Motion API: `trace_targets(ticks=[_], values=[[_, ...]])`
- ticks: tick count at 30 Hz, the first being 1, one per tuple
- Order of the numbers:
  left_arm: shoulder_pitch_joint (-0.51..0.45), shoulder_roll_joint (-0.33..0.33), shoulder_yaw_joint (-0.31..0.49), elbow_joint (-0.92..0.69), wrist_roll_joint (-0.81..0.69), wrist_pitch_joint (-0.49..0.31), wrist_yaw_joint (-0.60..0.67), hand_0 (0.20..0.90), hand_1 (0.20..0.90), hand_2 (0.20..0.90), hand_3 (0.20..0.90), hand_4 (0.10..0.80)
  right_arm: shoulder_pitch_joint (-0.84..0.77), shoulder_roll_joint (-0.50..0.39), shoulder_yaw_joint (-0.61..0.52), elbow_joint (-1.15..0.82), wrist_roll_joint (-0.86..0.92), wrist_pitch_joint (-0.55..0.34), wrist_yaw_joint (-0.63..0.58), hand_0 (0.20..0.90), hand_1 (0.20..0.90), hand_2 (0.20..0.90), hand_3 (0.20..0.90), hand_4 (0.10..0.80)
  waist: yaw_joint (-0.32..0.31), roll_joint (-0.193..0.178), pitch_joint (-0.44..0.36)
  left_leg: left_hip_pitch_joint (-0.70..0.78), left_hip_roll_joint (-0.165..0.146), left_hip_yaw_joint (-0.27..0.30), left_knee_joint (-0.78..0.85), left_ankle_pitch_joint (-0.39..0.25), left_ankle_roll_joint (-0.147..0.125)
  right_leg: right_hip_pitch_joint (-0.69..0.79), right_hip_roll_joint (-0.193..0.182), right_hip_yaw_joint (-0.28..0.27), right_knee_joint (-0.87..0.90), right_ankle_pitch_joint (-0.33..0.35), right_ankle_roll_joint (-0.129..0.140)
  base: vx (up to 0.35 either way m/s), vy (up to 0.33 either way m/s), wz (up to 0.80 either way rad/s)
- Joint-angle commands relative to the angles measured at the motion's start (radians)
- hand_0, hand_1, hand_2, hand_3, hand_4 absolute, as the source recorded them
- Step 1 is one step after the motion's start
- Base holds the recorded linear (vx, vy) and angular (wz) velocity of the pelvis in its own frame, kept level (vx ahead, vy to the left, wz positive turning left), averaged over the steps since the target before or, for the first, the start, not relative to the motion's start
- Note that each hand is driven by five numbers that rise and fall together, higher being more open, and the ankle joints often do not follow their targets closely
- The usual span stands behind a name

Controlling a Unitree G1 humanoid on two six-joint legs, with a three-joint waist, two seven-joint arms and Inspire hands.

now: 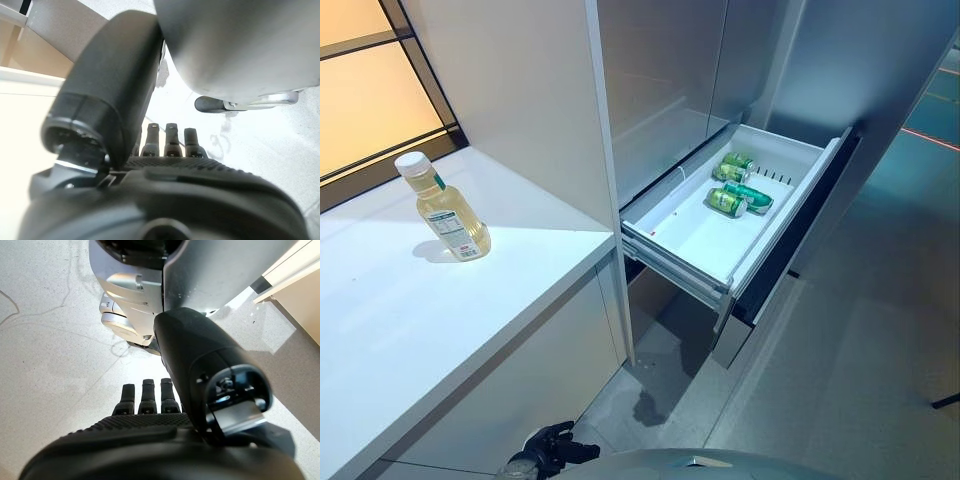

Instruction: Put drinks into fridge and close the fridge

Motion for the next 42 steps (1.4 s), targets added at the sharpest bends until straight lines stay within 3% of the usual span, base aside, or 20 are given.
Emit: trace_targets(ticks=[1, 9, 22, 25, 31, 37, 42], values=[[-0.055, -0.011, 0.011, 0.014, -0.018, -0.056, -0.014, 0.900, 0.900, 0.900, 0.900, 0.800, -0.049, 0.069, 0.006, 0.029, 0.007, -0.011, 0.027, 0.900, 0.900, 0.900, 0.900, 0.800, 0.024, -0.039, 0.014, -0.010, -0.104, 0.046, 0.017, -0.056, 0.098, -0.038, 0.002, 0.032, 0.072, -0.016, 0.014, 0.000, 0.000, 0.00], [-0.061, -0.013, 0.004, -0.002, -0.034, -0.078, -0.035, 0.900, 0.900, 0.900, 0.900, 0.800, -0.051, 0.069, 0.008, 0.028, 0.008, -0.009, 0.026, 0.900, 0.900, 0.900, 0.900, 0.800, 0.022, -0.041, 0.014, -0.008, -0.103, 0.051, 0.016, -0.059, 0.099, -0.039, 0.002, 0.036, 0.074, -0.015, 0.016, 0.000, 0.000, 0.00], [-0.074, -0.008, -0.034, -0.071, -0.015, -0.188, -0.098, 0.900, 0.900, 0.900, 0.900, 0.800, -0.053, 0.064, 0.011, 0.022, 0.003, -0.008, 0.038, 0.900, 0.900, 0.900, 0.900, 0.800, 0.019, -0.042, 0.013, -0.006, -0.101, 0.058, 0.014, -0.061, 0.098, -0.043, 0.003, 0.044, 0.078, -0.014, 0.019, 0.000, 0.000, 0.00], [-0.079, -0.002, -0.061, -0.096, 0.074, -0.221, -0.066, 0.900, 0.900, 0.900, 0.900, 0.800, -0.053, 0.064, 0.015, 0.017, 0.003, -0.004, 0.037, 0.900, 0.900, 0.900, 0.900, 0.800, 0.018, -0.041, 0.014, -0.006, -0.100, 0.061, 0.015, -0.061, 0.098, -0.044, 0.003, 0.045, 0.081, -0.015, 0.020, 0.000, 0.000, 0.00], [-0.117, 0.043, -0.200, -0.155, 0.388, -0.298, 0.070, 0.900, 0.900, 0.900, 0.900, 0.800, -0.058, 0.049, 0.039, 0.008, -0.009, 0.000, 0.048, 0.900, 0.900, 0.900, 0.900, 0.800, 0.003, -0.034, 0.016, -0.004, -0.097, 0.065, 0.012, -0.062, 0.097, -0.049, 0.008, 0.055, 0.087, -0.018, 0.022, -0.005, 0.006, -0.02], [-0.189, 0.104, -0.325, -0.297, 0.574, -0.286, 0.131, 0.900, 0.900, 0.900, 0.900, 0.800, -0.068, 0.031, 0.068, -0.002, -0.021, 0.002, 0.054, 0.900, 0.900, 0.900, 0.900, 0.800, -0.018, -0.024, 0.016, -0.004, -0.093, 0.076, 0.009, -0.061, 0.093, -0.056, 0.009, 0.066, 0.088, -0.016, 0.030, -0.016, 0.018, -0.05], [-0.242, 0.158, -0.358, -0.419, 0.616, -0.246, 0.146, 0.900, 0.900, 0.900, 0.900, 0.800, -0.075, 0.020, 0.073, -0.007, -0.027, 0.008, 0.056, 0.900, 0.900, 0.900, 0.900, 0.800, -0.024, -0.019, 0.014, -0.009, -0.091, 0.079, 0.008, -0.057, 0.093, -0.061, 0.010, 0.070, 0.089, -0.014, 0.032, -0.011, 0.015, -0.05]])
